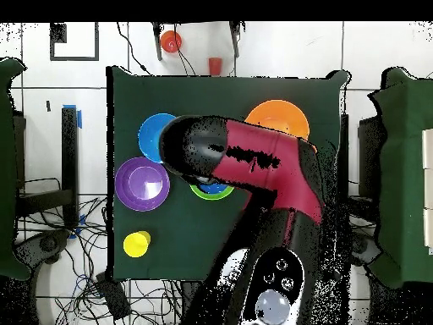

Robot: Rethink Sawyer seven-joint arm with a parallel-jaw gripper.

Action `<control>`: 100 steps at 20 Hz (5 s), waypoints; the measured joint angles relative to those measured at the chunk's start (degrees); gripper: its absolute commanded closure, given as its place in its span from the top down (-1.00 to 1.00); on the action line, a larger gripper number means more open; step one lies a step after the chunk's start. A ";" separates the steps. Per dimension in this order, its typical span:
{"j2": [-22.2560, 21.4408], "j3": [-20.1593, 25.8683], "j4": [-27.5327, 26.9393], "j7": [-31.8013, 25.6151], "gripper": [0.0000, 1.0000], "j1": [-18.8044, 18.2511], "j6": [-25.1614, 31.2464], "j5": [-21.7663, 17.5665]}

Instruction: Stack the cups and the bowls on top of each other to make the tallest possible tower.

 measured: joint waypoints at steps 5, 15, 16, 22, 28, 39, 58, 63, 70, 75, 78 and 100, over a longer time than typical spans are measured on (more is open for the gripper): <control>-0.45 3.08 0.28 -1.18 1.00 -3.82 -2.15 -0.22; -0.89 8.63 3.44 -2.90 1.00 -8.07 -11.90 -5.66; -0.90 8.96 3.80 -2.91 1.00 -8.22 -12.74 -5.94; -0.27 12.77 7.37 -2.91 1.00 -10.31 -21.74 -8.62; 3.23 15.09 9.65 -2.91 1.00 -11.05 -30.10 -12.04; 7.75 16.26 11.15 -2.91 1.00 -10.72 -31.35 -14.80; 8.68 20.00 14.79 -2.91 1.00 -13.92 -35.51 -17.20; 8.74 20.17 14.79 -2.91 1.00 -13.91 -36.33 -17.95; 9.49 21.49 14.43 -2.91 1.00 -15.04 -36.33 -17.97; 9.54 22.25 14.43 -2.91 1.00 -15.82 -36.32 -17.97; 9.26 23.01 14.43 -2.91 1.00 -16.16 -35.58 -17.97; 9.89 27.27 13.01 -2.91 1.00 -18.10 -30.18 -17.99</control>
